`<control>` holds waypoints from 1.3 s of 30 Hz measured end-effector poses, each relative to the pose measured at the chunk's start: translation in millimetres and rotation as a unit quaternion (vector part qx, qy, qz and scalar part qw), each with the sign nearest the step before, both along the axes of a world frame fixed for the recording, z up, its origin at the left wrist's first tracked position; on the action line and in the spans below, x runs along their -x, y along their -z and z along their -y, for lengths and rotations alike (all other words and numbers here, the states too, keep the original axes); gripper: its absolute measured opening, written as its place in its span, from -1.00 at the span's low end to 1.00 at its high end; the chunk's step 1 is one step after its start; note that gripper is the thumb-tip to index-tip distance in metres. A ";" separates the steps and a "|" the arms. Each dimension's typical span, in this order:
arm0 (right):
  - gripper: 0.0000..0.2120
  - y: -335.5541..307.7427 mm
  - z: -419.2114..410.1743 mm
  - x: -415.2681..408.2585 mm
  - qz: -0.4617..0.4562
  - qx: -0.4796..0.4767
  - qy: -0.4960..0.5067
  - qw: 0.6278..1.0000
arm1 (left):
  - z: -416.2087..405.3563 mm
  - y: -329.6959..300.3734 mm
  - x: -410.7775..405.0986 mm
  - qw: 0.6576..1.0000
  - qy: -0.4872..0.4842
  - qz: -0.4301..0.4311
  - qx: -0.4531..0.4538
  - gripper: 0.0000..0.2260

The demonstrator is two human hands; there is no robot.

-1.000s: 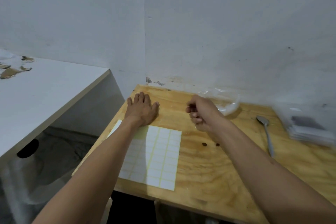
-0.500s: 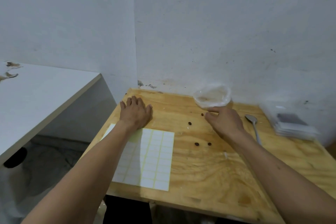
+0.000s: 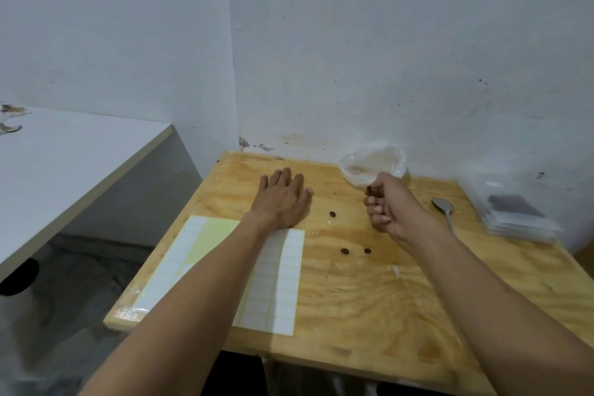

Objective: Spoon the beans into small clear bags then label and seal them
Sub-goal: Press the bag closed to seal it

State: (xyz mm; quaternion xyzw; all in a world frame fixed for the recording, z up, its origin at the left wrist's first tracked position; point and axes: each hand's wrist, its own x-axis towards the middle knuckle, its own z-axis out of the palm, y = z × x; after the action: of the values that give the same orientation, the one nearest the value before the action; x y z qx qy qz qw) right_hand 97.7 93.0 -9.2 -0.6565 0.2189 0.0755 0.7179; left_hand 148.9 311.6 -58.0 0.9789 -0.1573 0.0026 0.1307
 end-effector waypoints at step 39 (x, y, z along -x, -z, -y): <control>-0.81 2.9 19.3 94.4 0.123 0.384 -0.191 0.895 | -3.9 2.7 -0.1 1.000 0.005 0.010 0.003 -0.52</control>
State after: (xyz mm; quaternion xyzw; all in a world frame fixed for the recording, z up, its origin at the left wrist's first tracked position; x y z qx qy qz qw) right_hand 3.3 73.7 -12.1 -0.9144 0.0109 0.0398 0.4027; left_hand 149.0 315.5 -60.6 0.9776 -0.1634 0.0119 0.1318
